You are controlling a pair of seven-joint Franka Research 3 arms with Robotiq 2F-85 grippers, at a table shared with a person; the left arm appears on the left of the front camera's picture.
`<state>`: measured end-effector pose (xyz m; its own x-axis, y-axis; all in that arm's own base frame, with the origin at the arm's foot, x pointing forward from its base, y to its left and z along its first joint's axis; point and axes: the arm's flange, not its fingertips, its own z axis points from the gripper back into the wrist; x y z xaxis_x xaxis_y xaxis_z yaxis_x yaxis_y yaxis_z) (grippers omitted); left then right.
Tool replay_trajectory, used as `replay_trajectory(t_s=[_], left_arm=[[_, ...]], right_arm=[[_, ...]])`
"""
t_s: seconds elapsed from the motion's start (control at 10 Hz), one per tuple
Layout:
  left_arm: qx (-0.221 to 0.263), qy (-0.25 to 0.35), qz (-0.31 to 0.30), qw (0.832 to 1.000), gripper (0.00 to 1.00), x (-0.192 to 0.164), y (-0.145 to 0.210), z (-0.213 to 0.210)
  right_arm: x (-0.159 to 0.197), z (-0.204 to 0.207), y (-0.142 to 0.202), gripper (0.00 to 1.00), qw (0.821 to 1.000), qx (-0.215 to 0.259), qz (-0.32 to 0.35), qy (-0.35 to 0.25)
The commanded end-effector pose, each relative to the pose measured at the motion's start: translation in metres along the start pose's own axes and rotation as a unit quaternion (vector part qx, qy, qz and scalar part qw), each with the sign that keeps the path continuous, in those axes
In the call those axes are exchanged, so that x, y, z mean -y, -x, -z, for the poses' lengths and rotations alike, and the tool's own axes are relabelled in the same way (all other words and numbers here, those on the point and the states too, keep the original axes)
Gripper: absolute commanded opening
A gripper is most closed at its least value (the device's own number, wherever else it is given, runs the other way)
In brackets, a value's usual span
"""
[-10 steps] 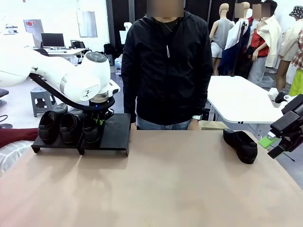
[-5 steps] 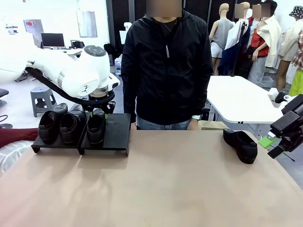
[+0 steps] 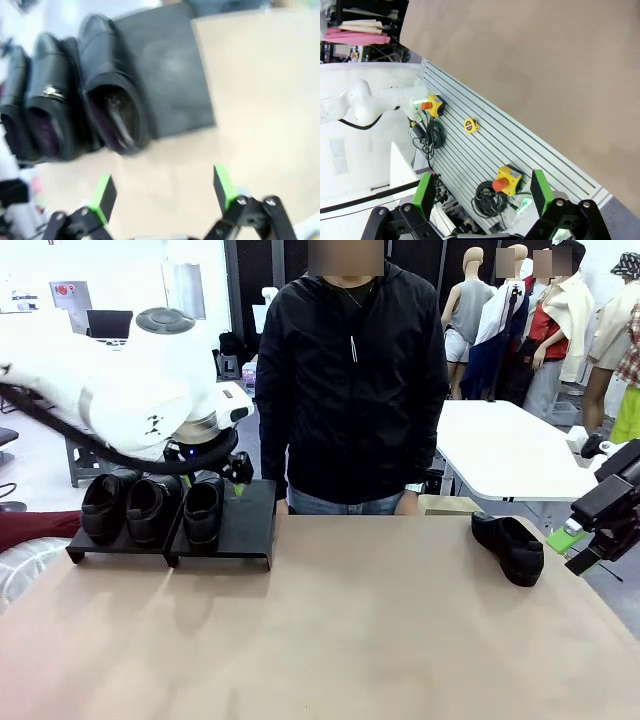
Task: Organize the shoes by placing them on the stand.
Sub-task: Place the Shoe from the middle of the table onto the Shoes Stand.
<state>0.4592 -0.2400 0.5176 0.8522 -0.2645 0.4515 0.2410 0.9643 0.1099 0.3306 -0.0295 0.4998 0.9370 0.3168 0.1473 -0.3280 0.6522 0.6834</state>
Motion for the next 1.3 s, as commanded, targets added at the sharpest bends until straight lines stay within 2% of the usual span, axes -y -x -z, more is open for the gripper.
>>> replay_trajectory(t_s=[0.0,0.1,0.2,0.4,0.5,0.6,0.7,0.8,0.9,1.0,1.2], left_arm=[[-0.018,0.078,0.077,0.994,1.0,-0.003,0.051,-0.032],[-0.018,0.138,0.094,0.986,1.0,0.003,0.071,-0.045],[0.009,0.196,0.05,0.979,1.0,-0.001,0.087,-0.058],[0.014,0.31,0.085,0.947,1.0,-0.052,0.104,-0.07],[0.007,0.346,0.065,0.936,1.0,-0.091,0.104,-0.065],[-0.014,0.336,0.033,0.941,1.0,-0.134,0.106,-0.054],[-0.032,0.287,0.0,0.957,1.0,-0.163,0.11,-0.042],[-0.036,0.255,-0.014,0.966,1.0,-0.182,0.114,-0.034],[-0.024,0.284,-0.009,0.959,1.0,-0.194,0.114,-0.029],[-0.014,0.301,-0.008,0.954,1.0,-0.181,0.127,-0.042],[-0.014,0.301,-0.008,0.954,1.0,-0.181,0.127,-0.042]], right_arm=[[0.001,-0.003,0.001,1.0,1.0,-0.002,-0.014,-0.001],[0.001,-0.003,0.001,1.0,1.0,-0.002,-0.014,-0.001],[0.001,-0.003,0.001,1.0,1.0,-0.002,-0.014,-0.001],[0.001,-0.003,0.001,1.0,1.0,-0.002,-0.014,-0.001],[0.001,-0.003,0.001,1.0,1.0,-0.002,-0.014,-0.001],[0.001,-0.003,0.001,1.0,1.0,-0.002,-0.014,-0.001],[0.001,-0.003,0.001,1.0,1.0,-0.002,-0.014,-0.001],[0.001,-0.003,0.001,1.0,1.0,-0.002,-0.014,-0.001],[0.001,-0.003,0.001,1.0,1.0,-0.002,-0.014,-0.001],[0.001,-0.003,0.001,1.0,1.0,-0.002,-0.014,-0.001],[0.001,-0.003,0.001,1.0,1.0,-0.002,-0.014,-0.001]])
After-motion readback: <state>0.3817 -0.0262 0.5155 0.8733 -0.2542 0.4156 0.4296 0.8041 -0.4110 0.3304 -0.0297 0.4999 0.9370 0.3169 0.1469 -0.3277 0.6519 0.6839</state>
